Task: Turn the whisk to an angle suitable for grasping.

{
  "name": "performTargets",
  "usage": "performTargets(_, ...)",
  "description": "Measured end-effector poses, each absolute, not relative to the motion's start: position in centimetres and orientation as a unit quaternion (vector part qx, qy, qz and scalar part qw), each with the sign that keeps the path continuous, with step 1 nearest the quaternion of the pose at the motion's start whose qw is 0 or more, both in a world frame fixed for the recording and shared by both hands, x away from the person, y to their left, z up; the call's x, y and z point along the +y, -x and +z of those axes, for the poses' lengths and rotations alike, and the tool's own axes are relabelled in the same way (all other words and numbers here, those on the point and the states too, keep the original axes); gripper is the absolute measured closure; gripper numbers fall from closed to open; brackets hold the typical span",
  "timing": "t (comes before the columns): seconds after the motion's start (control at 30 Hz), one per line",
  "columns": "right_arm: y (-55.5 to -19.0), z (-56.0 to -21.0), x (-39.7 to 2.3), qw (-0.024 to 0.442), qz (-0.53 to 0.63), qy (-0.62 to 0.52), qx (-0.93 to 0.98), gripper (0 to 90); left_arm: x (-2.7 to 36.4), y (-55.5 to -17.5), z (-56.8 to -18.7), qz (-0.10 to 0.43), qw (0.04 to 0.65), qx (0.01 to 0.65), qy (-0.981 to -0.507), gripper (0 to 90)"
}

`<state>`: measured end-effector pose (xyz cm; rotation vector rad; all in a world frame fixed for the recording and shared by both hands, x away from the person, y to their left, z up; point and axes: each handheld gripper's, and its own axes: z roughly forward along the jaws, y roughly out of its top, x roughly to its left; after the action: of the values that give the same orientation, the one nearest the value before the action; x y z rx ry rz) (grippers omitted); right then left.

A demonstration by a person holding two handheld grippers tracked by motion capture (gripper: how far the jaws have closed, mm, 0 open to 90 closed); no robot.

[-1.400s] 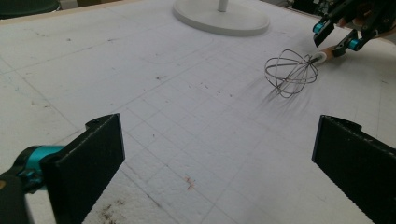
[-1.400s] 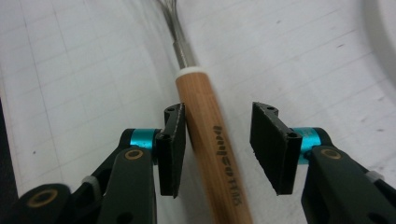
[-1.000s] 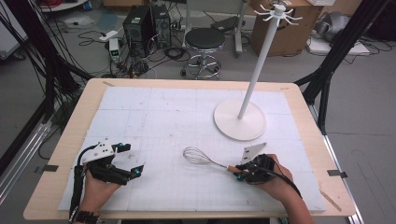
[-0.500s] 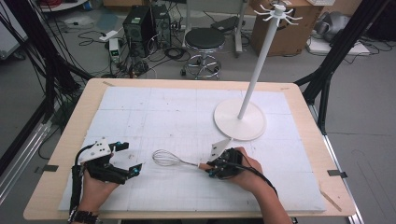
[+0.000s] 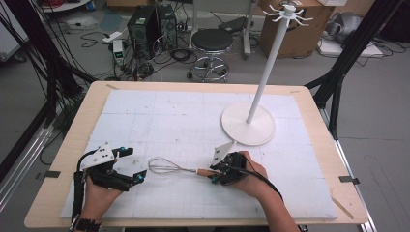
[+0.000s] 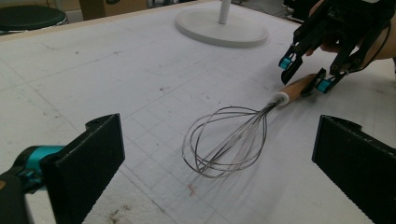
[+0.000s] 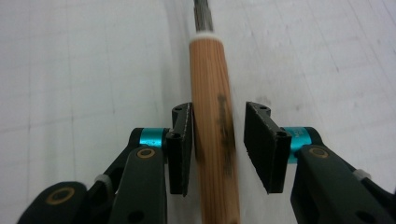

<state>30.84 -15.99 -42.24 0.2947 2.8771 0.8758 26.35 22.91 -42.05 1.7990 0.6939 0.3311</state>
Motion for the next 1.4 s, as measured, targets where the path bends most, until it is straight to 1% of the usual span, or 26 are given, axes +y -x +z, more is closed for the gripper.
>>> performTargets(0.03,-30.5,-42.4,-17.0,0.059,0.288,-0.105,0.950,61.6,22.9,-26.3,-42.0,0.140,0.558,0.296,-0.762,2.9)
performTargets(0.13,-30.1,-42.7,-18.0,0.058,0.288,-0.111,0.949,62.6,22.8,-26.3,-42.0,0.138,0.560,0.294,-0.762,2.9)
performTargets(0.23,-30.0,-42.9,-19.2,0.049,0.302,-0.118,0.945,66.6,22.4,-26.2,-42.0,0.137,0.560,0.291,-0.764,2.9)
performTargets(0.3,-30.0,-43.0,-19.3,0.046,0.304,-0.116,0.944,69.8,22.3,-26.2,-41.9,0.135,0.559,0.290,-0.765,2.9)
performTargets(0.4,-30.0,-42.9,-18.9,0.051,0.303,-0.108,0.946,70.4,22.3,-26.2,-41.9,0.136,0.560,0.289,-0.765,2.9)
performTargets(0.43,-30.1,-42.8,-18.6,0.060,0.302,-0.105,0.946,72.0,22.3,-26.1,-41.9,0.134,0.561,0.290,-0.764,2.9)
performTargets(0.57,-30.3,-42.8,-17.6,0.064,0.303,-0.097,0.946,71.9,22.1,-26.2,-41.8,0.135,0.561,0.288,-0.764,2.9)
performTargets(0.8,-31.1,-42.7,-14.8,0.072,0.301,-0.075,0.948,72.2,22.2,-26.1,-41.8,0.136,0.562,0.288,-0.764,2.9)
performTargets(1.03,-31.4,-42.9,-13.9,0.074,0.306,-0.067,0.947,71.9,22.3,-26.1,-41.9,0.135,0.561,0.286,-0.765,2.9)
performTargets(1.07,-31.3,-42.8,-13.9,0.075,0.304,-0.068,0.947,71.5,22.3,-26.1,-41.9,0.135,0.561,0.286,-0.765,2.9)
performTargets(1.1,-31.3,-42.8,-14.0,0.079,0.304,-0.065,0.947,69.2,22.3,-26.1,-41.9,0.136,0.561,0.286,-0.765,2.9)
performTargets(1.2,-31.1,-42.3,-14.6,0.081,0.317,-0.075,0.942,59.2,22.3,-26.1,-41.9,0.135,0.561,0.287,-0.765,2.9)
performTargets(1.23,-31.1,-42.3,-14.6,0.081,0.317,-0.075,0.942,59.2,22.3,-26.1,-41.9,0.135,0.561,0.287,-0.765,2.9)
performTargets(1.27,-31.0,-42.0,-15.4,0.076,0.330,-0.086,0.937,55.3,22.3,-26.1,-41.9,0.136,0.562,0.287,-0.764,2.9)
performTargets(1.3,-31.0,-42.0,-15.4,0.076,0.330,-0.086,0.937,55.3,22.4,-26.0,-41.9,0.136,0.562,0.287,-0.764,2.9)
performTargets(1.4,-30.7,-41.5,-17.6,0.076,0.364,-0.124,0.920,47.2,22.5,-26.0,-41.8,0.136,0.563,0.289,-0.763,2.9)
